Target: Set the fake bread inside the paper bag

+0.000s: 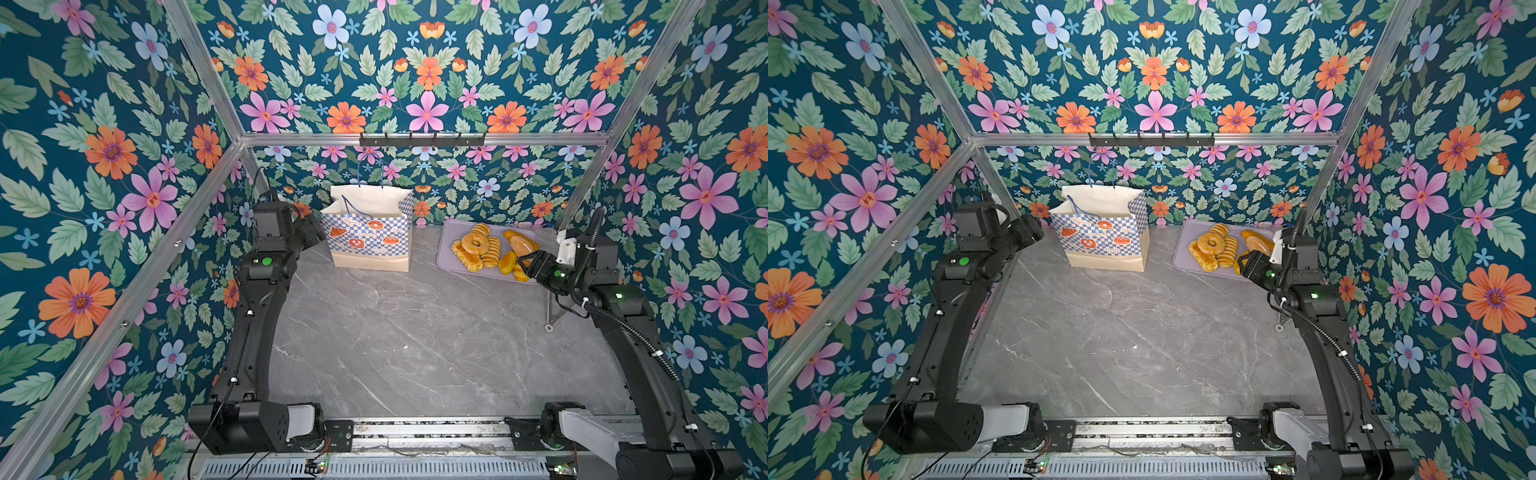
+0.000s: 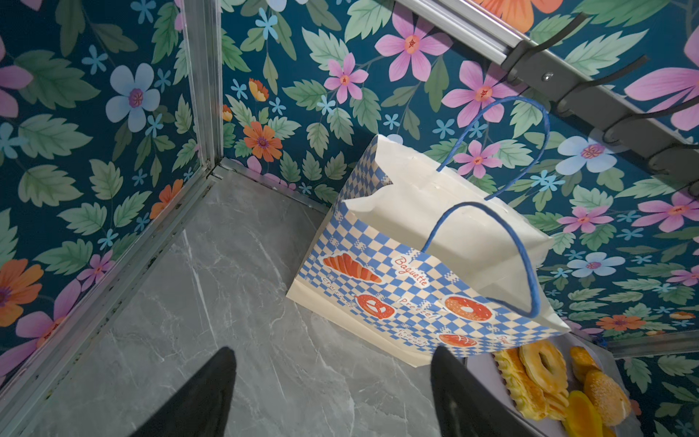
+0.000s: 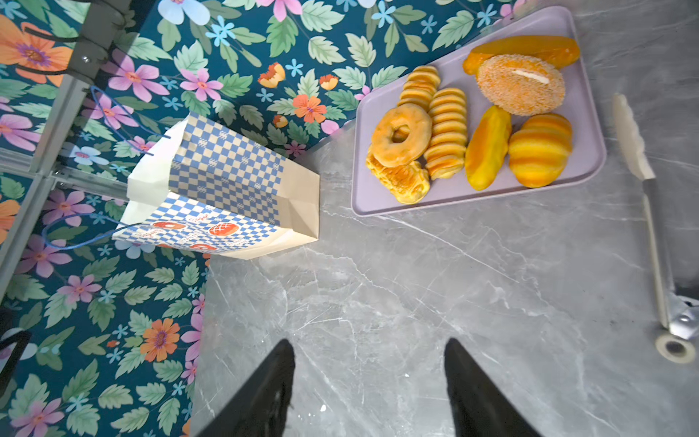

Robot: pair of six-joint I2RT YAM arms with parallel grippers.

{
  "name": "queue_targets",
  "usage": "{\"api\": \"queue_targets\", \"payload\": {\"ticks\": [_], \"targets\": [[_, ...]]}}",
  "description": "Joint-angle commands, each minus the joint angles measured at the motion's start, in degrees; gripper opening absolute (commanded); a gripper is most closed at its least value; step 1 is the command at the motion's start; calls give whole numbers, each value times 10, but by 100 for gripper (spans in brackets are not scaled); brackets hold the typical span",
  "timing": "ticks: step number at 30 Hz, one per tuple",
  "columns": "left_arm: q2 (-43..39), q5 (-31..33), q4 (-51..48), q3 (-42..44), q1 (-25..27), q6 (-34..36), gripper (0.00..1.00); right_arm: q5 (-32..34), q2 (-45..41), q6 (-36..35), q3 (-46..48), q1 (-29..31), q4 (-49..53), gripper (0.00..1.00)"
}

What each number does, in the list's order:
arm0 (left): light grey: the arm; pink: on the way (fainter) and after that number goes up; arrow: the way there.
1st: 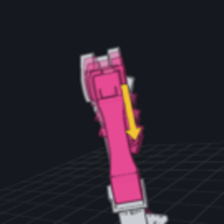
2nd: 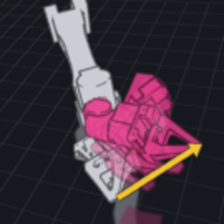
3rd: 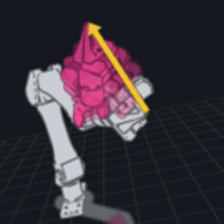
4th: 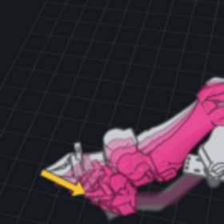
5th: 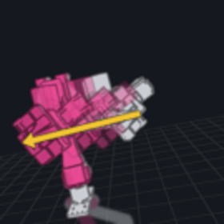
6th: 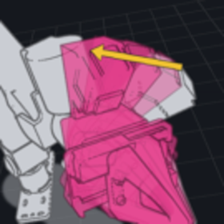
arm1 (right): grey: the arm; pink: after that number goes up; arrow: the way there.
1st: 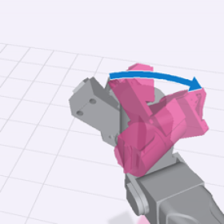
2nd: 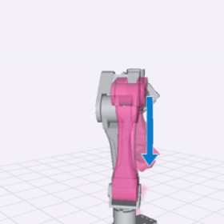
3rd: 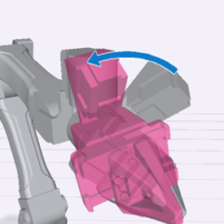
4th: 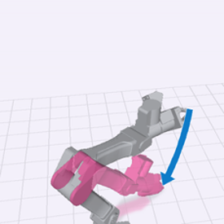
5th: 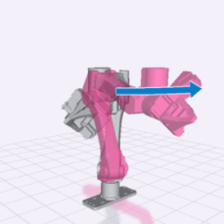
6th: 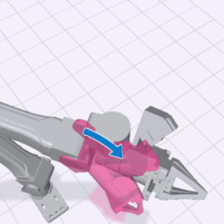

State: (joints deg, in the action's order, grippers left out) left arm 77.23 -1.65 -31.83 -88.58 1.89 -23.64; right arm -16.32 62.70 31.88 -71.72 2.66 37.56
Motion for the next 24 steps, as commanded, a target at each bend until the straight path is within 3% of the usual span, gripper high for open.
{"api": "queue_targets", "payload": {"ticks": [1, 9, 14, 18, 24], "targets": [[26, 2, -39, -49, 1, 31, 81, -6, 10, -1, -21, 18, 14, 64], [155, -11, -121, -221, 0, 80, 79, 6, 39, -16, -66, 75, 33, 65], [220, 7, -137, -300, 3, 105, 79, 3, 65, -24, -89, 82, 48, 66], [307, 5, -191, -411, 3, 126, 79, -13, 83, -21, -101, 90, 52, 66], [382, -37, -184, -451, 7, 143, 82, -7, 101, -20, -100, 117, 57, 67]]}}
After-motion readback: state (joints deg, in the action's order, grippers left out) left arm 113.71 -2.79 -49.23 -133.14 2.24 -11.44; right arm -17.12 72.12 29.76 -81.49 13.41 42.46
